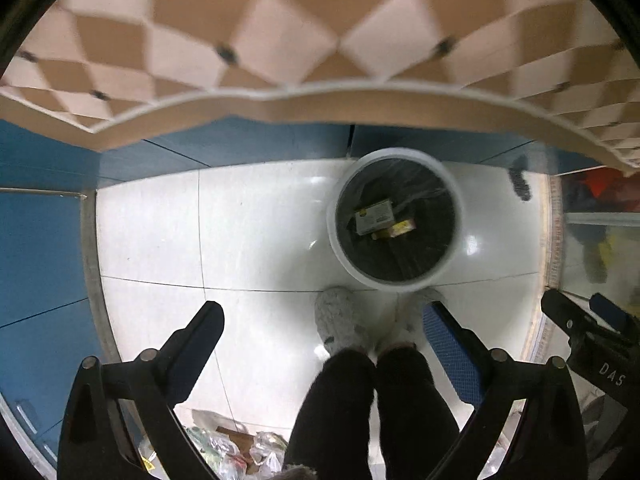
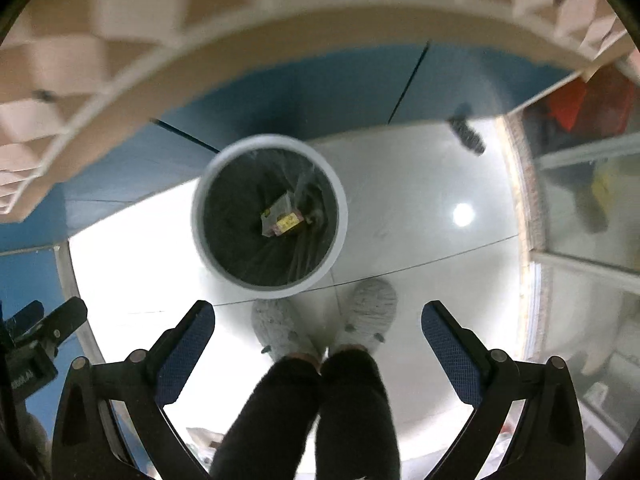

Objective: Collect trash
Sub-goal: 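Carry both boxes over the floor bin and open both tools to drop them, then grasp a white tissue with left tool while right tool grasps a plastic wrapper, then lower tissue and wrapper into the bin and open both tools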

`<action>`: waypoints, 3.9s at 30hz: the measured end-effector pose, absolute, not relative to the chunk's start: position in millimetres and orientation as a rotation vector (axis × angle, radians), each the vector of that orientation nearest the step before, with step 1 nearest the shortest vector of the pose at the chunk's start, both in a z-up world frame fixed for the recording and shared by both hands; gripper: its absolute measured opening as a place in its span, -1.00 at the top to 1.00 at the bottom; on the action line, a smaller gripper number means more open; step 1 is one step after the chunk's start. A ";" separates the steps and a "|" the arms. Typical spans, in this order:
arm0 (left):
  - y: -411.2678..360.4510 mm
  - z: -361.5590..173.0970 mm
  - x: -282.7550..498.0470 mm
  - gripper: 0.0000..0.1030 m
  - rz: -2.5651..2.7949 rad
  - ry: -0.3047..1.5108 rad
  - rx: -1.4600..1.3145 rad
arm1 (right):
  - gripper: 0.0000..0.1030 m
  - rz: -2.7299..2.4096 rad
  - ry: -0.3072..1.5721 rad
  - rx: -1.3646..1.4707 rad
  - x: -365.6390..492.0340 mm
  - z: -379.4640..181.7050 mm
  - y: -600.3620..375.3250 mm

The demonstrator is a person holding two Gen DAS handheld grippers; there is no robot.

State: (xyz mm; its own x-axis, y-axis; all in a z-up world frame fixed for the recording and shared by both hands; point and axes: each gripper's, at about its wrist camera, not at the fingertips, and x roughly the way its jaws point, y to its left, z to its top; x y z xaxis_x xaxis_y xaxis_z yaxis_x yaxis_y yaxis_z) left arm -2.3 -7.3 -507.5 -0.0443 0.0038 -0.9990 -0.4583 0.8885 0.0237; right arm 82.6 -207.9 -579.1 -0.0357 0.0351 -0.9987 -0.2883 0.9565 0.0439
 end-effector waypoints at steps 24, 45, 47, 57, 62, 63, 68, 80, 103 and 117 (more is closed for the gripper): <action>-17.1 -246.6 -9.7 -0.97 0.361 1.305 -0.354 | -1.00 0.406 1.403 -0.117 41.8 -239.2 -221.0; 63.8 -268.4 252.8 -0.97 0.618 1.310 -0.418 | -1.00 0.397 1.370 -0.036 348.5 -239.1 -199.3; 75.7 -289.9 268.8 -0.95 0.619 1.354 -0.435 | -1.00 0.407 1.383 -0.048 374.2 -258.0 -170.2; 92.2 -299.3 268.1 0.93 0.610 1.306 -0.432 | -0.34 0.372 1.202 -0.320 375.4 -286.9 -94.0; 87.2 -278.0 240.4 0.94 0.625 1.249 -0.419 | 0.93 0.409 1.196 -0.248 377.6 -276.5 -99.9; 84.4 -270.3 237.5 0.94 0.624 1.231 -0.410 | 0.93 0.412 1.205 -0.207 379.4 -273.2 -105.5; 61.8 -218.1 198.8 0.94 0.582 1.113 -0.360 | 0.94 0.430 1.179 -0.038 360.5 -239.5 -139.7; -10.5 -233.6 61.7 0.93 0.371 1.130 -0.308 | 0.94 0.440 1.222 0.162 181.5 -206.6 -225.0; -9.8 -731.1 79.0 0.89 0.281 1.614 -0.819 | 0.94 0.104 1.840 0.248 96.2 -727.5 -239.5; -6.0 -788.7 72.7 -0.90 0.312 1.609 -0.836 | -0.26 0.149 1.887 0.225 122.8 -830.0 -217.8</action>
